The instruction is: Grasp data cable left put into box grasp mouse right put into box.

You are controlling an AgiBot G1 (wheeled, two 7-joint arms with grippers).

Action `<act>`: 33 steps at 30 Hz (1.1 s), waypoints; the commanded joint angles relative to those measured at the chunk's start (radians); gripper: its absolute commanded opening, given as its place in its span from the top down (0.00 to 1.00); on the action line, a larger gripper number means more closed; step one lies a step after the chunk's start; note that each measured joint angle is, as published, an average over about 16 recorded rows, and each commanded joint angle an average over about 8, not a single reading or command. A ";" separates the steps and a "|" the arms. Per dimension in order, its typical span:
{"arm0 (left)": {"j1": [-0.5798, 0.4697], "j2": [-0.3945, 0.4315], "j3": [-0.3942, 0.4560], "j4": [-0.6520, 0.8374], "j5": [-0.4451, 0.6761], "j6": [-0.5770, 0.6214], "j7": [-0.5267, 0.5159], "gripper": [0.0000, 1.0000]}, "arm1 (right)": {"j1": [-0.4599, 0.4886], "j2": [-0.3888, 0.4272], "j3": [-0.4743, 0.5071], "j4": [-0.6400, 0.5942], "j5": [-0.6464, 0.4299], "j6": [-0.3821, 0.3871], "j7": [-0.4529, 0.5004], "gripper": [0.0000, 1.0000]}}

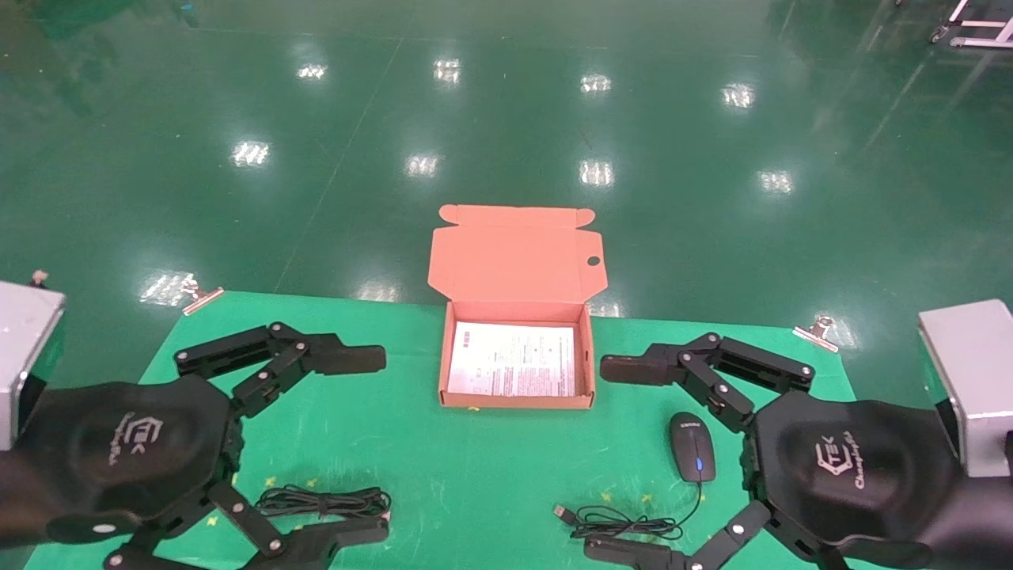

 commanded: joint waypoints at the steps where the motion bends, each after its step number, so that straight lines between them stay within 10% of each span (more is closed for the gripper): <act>1: 0.000 0.000 0.000 0.000 0.000 0.000 0.000 0.00 | 0.000 0.000 0.000 0.000 0.000 0.000 0.000 0.00; 20: -0.008 -0.003 0.015 -0.005 0.034 0.001 -0.002 0.00 | 0.007 0.009 -0.009 0.004 -0.029 -0.008 -0.007 0.00; 33: -0.170 0.040 0.155 -0.052 0.358 0.024 -0.020 0.00 | 0.212 -0.023 -0.183 0.047 -0.345 -0.078 -0.046 0.00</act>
